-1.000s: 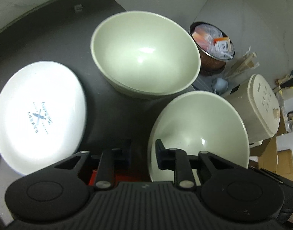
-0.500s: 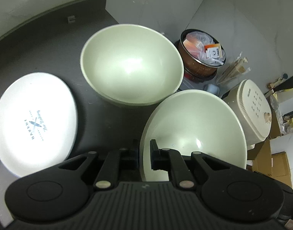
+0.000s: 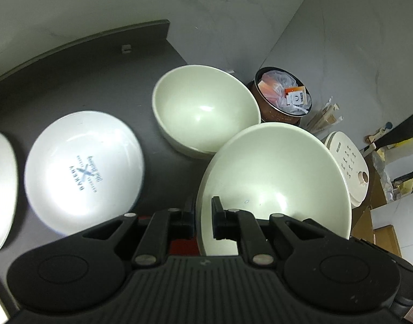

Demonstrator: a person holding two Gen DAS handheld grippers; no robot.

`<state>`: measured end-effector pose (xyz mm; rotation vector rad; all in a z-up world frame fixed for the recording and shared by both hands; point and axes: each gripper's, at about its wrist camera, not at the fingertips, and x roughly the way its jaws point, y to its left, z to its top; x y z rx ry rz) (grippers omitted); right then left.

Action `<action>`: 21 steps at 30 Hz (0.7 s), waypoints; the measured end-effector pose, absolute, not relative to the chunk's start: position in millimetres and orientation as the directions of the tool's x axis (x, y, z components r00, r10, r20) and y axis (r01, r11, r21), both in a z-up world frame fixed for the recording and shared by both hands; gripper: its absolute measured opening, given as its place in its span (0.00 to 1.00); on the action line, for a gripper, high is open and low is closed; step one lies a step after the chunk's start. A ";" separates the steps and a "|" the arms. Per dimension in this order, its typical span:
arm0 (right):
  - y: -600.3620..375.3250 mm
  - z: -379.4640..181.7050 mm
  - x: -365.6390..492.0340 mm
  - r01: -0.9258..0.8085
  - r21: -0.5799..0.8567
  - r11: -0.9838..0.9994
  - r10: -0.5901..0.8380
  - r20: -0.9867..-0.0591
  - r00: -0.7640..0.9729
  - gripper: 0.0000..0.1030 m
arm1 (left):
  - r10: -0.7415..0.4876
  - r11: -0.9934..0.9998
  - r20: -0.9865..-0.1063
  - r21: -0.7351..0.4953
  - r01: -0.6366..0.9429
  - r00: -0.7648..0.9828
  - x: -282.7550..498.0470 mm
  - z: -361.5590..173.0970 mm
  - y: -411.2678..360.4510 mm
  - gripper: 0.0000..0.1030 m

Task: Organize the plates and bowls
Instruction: 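Lift the cream bowl with both grippers and lower it into the red bowl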

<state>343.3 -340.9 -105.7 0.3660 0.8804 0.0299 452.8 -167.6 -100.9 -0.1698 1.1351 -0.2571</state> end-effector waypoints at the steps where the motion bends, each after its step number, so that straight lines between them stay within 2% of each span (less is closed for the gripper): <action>1: -338.2 -103.2 342.0 0.118 0.321 0.940 0.173 -0.743 0.646 0.16 | -0.292 0.956 -0.869 -0.269 0.115 0.400 449.9 -99.3 -163.7 0.10; 12: -306.6 -76.7 324.2 0.070 0.263 0.962 0.148 -0.721 0.677 0.17 | -0.311 0.950 -0.845 -0.294 0.108 0.434 422.3 -75.8 -128.2 0.10; 21: -278.5 -83.2 314.7 0.038 0.251 0.967 0.169 -0.750 0.640 0.17 | -0.299 0.952 -0.860 -0.300 0.064 0.413 399.3 -82.2 -94.7 0.11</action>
